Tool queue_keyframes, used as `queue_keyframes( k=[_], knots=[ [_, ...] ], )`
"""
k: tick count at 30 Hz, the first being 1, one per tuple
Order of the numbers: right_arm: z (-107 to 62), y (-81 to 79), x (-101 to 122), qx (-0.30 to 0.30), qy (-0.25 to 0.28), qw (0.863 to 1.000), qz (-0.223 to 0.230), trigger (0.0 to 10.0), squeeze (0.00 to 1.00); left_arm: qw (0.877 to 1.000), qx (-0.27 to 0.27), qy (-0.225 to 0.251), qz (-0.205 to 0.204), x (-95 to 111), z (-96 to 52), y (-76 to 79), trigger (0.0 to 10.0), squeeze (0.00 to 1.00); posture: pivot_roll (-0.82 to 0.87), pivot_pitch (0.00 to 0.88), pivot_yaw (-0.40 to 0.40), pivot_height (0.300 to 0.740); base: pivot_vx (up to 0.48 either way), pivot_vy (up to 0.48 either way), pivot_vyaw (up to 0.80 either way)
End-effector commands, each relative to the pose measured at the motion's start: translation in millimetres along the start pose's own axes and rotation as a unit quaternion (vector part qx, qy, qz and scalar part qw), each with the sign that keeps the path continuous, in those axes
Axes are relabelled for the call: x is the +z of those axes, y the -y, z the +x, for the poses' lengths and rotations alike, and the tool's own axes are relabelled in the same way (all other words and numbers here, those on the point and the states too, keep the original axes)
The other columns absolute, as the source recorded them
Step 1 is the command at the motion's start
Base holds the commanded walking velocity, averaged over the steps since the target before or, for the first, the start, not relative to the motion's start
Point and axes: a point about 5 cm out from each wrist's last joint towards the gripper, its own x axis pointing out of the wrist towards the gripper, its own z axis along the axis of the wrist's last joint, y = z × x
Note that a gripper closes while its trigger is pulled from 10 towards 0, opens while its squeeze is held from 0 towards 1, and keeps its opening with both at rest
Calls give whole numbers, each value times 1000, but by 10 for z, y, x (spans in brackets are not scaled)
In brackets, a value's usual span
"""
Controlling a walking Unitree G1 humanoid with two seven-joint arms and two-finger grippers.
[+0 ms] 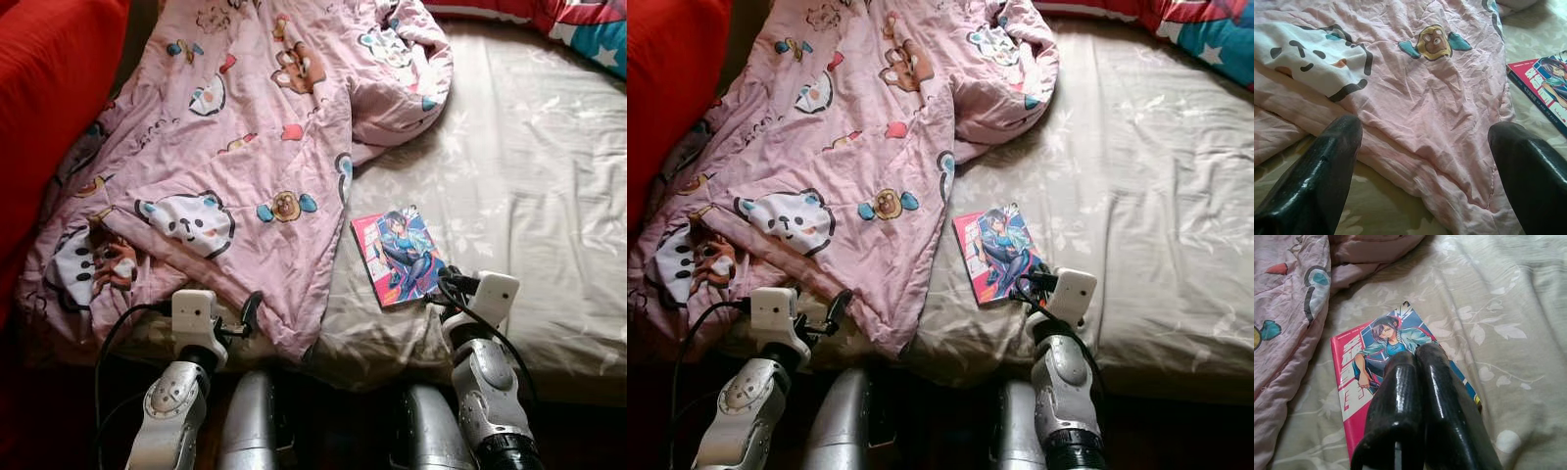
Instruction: Clean up the room
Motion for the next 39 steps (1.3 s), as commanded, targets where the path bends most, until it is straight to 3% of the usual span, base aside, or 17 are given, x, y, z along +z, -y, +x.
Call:
queue_keyframes(
  k=[1, 20, 32, 39],
  knots=[
    [-71, 4, -135, -1, -23, 1000, 6, 10000, 0, 1000, 11, -14, 0, -82, -50, -48, 10000, 0, 74, 236, 50, 621, 0, 0, -688],
    [-58, -81, -179, 9, -28, 1000, 6, 10000, 0, 1000, 11, -5, 2, -48, -28, -49, 10000, 0, 80, 232, 51, 621, 0, 0, -665],
    [-60, -84, -200, 5, -25, 1000, 7, 10000, 0, 1000, 7, -3, 3, -44, -30, -42, 10000, 0, 87, 224, 54, 621, 0, 0, -36],
    [-51, -98, -210, 9, -27, 1000, 10, 10000, 0, 1000, 8, -2, 7, -38, -27, -50, 10000, 0, 87, 219, 54, 621, 0, 0, -723]
  ],
)
